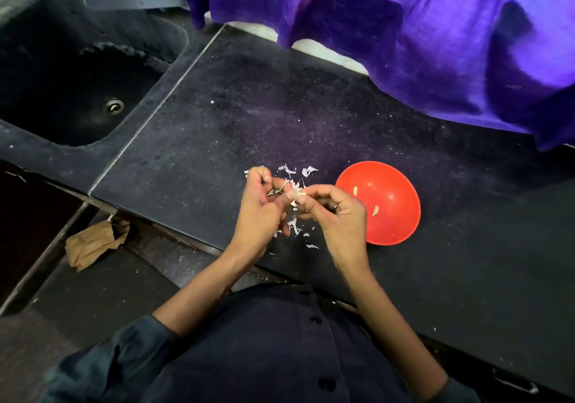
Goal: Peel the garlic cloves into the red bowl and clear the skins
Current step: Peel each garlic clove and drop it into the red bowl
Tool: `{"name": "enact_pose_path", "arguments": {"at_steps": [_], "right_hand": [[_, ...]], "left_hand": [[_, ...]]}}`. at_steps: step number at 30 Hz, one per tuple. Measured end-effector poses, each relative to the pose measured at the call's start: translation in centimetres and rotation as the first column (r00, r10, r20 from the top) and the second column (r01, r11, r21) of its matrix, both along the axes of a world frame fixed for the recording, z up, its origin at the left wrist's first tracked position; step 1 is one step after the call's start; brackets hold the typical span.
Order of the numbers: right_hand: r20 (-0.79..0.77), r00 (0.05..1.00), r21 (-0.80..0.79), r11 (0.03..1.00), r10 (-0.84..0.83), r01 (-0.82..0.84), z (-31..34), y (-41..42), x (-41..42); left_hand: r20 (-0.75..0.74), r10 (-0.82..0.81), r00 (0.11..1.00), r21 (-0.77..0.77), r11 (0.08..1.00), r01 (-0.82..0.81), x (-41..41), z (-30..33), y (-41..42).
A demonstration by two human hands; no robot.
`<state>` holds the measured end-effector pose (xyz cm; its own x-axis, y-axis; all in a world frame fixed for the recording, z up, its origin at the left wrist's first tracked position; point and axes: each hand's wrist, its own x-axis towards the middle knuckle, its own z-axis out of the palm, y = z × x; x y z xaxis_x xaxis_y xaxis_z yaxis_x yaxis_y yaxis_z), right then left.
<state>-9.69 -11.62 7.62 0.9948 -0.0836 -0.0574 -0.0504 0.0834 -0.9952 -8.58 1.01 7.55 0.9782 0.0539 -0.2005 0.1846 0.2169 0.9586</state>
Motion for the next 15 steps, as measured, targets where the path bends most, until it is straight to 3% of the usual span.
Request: {"name": "enact_pose_path", "arguments": {"at_steps": [3, 6, 10, 15], "right_hand": [[0.016, 1.000, -0.099, 0.995, -0.017, 0.018, -0.2, -0.2, 0.1], [0.001, 1.000, -0.095, 0.995, -0.013, 0.013, -0.5, -0.3, 0.2], [-0.039, 0.999, 0.053, 0.998, 0.028, -0.026, -0.7, -0.7, 0.3], [-0.180, 0.980, 0.317, 0.948, 0.080, -0.019, -0.9, -1.0, 0.5]], "left_hand": [[0.043, -0.009, 0.999, 0.112, 0.994, 0.004, -0.1, -0.1, 0.0], [0.063, 0.005, 0.998, 0.140, 0.990, -0.014, -0.1, 0.1, 0.2], [0.088, 0.018, 0.996, 0.109, 0.994, -0.028, 0.3, 0.2, 0.9], [0.138, -0.036, 0.990, 0.254, 0.967, 0.000, 0.3, -0.6, 1.2]]}}
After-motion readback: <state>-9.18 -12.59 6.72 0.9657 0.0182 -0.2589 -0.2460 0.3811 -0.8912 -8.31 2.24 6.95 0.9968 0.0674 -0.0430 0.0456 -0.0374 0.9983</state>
